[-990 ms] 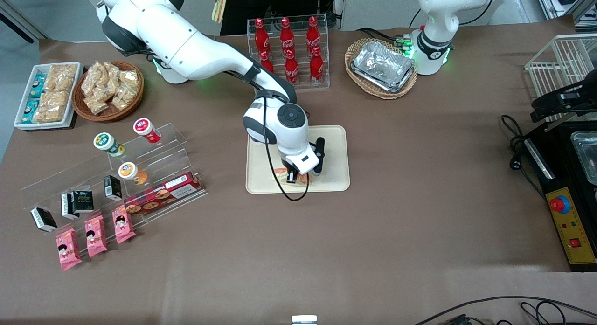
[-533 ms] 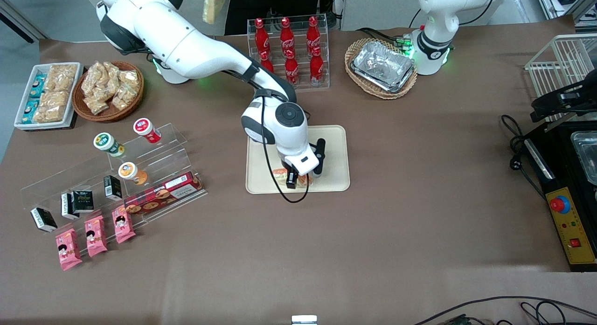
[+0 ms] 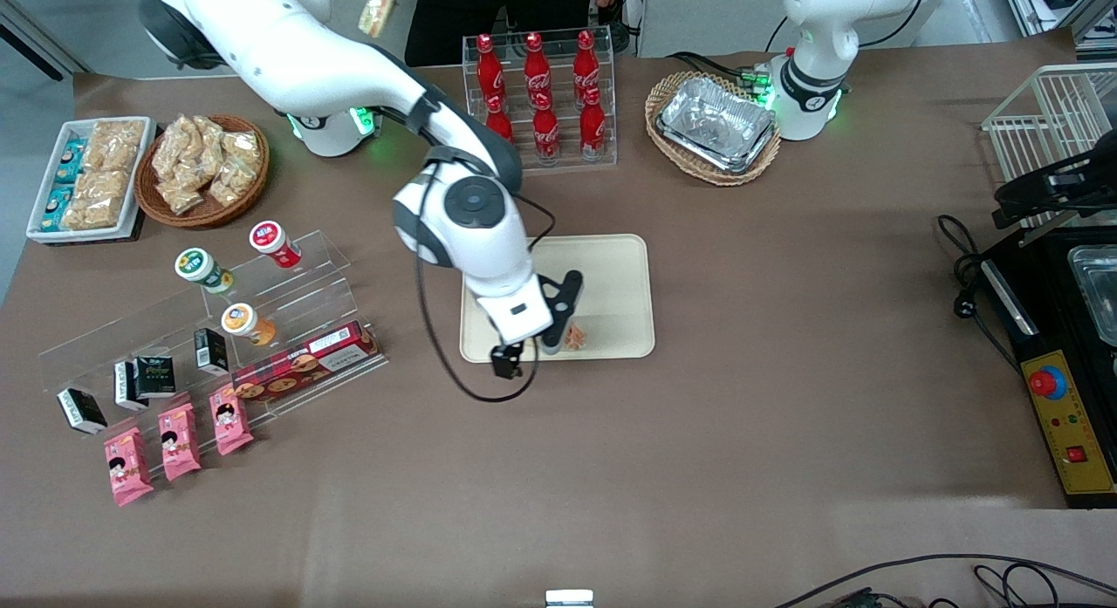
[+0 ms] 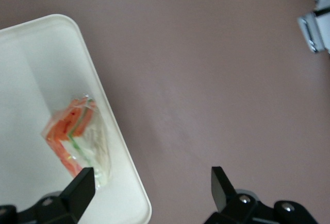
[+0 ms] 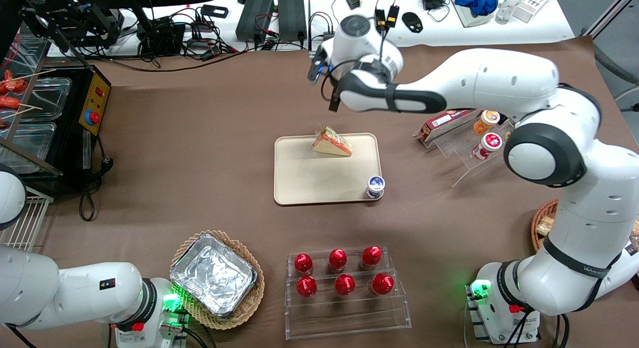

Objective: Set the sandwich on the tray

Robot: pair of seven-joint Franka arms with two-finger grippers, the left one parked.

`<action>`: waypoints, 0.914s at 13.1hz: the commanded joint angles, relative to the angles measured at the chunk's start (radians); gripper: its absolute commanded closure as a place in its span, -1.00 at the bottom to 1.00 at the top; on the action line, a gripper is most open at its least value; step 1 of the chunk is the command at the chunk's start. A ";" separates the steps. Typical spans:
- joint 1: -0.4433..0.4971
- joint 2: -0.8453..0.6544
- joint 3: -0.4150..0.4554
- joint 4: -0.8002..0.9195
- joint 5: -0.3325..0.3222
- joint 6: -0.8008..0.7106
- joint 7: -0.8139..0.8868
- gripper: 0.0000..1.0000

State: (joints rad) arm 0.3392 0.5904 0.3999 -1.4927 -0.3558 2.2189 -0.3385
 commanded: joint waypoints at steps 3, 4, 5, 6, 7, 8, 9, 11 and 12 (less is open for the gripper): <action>-0.106 -0.154 0.000 -0.018 0.148 -0.165 0.009 -1.00; -0.133 -0.184 -0.001 -0.018 0.167 -0.204 0.009 -1.00; -0.167 -0.211 -0.001 -0.017 0.170 -0.247 0.007 -1.00; -0.213 -0.245 0.000 -0.017 0.178 -0.292 0.007 -1.00; -0.244 -0.274 0.000 -0.017 0.192 -0.327 0.007 -1.00; -0.258 -0.300 -0.007 -0.017 0.214 -0.359 0.009 -1.00; -0.265 -0.320 -0.039 -0.015 0.228 -0.387 0.009 -1.00; -0.263 -0.368 -0.117 -0.015 0.259 -0.425 0.007 -1.00; -0.258 -0.389 -0.169 -0.015 0.271 -0.448 0.007 -1.00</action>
State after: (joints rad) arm 0.0734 0.2725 0.3281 -1.4874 -0.1403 1.8253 -0.3372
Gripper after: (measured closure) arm 0.000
